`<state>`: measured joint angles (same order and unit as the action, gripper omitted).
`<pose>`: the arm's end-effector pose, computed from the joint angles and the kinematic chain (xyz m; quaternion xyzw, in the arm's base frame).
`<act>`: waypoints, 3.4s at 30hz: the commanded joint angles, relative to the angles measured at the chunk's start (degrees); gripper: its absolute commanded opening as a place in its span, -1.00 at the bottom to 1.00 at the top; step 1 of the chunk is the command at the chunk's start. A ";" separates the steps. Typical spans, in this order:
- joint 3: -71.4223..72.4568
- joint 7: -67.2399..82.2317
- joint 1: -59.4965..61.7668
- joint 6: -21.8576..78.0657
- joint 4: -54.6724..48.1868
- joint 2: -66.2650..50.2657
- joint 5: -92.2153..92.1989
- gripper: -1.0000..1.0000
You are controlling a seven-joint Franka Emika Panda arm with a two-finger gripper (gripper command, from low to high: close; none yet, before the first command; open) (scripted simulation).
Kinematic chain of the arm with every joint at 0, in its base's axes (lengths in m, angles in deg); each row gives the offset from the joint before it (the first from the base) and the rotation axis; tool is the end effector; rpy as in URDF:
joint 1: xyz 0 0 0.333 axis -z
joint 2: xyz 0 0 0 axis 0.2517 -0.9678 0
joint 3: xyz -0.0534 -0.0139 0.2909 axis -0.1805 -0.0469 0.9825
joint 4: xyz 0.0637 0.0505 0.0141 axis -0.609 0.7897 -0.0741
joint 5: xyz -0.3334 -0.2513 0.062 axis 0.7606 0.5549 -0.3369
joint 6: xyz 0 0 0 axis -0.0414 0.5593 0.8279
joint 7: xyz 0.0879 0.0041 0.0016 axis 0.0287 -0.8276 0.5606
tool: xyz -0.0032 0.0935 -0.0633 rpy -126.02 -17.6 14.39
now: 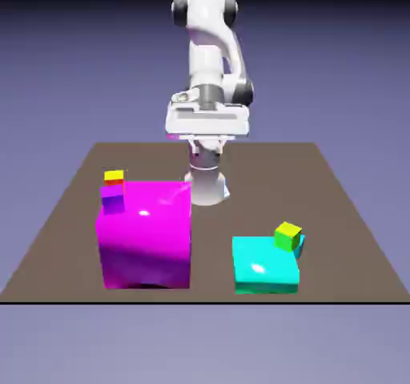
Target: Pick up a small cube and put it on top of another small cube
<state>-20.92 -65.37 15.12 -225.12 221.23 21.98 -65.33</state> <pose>0.4281 0.0147 0.4201 -0.8591 0.3329 -0.3622 0.1414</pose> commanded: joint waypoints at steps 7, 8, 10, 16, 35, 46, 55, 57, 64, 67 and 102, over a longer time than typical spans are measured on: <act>14.54 -16.02 7.11 0.61 -0.85 0.41 4.30 0.00; 16.61 -18.31 8.12 0.70 -0.97 0.47 4.91 0.00; 20.77 -22.88 10.15 0.87 -1.21 0.58 6.14 0.00; 33.23 -36.61 16.24 1.40 -1.93 0.93 9.83 0.00; 72.68 -80.08 35.53 3.06 -4.23 2.04 21.49 0.00; 95.52 -105.24 46.70 4.02 -5.56 2.68 28.25 0.00; 110.82 -119.04 56.68 1.42 -7.58 6.49 31.32 0.00; 114.18 -119.68 60.83 -1.69 -8.89 9.97 30.86 0.00; 115.68 -119.97 62.68 -3.07 -9.48 11.52 30.66 -1.00; 110.63 -119.00 56.45 1.59 -7.50 6.31 31.35 -1.00; 63.41 -120.61 90.63 72.86 -32.45 -11.75 15.30 -1.00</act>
<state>42.49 -186.00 105.75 -152.31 188.78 10.23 -49.96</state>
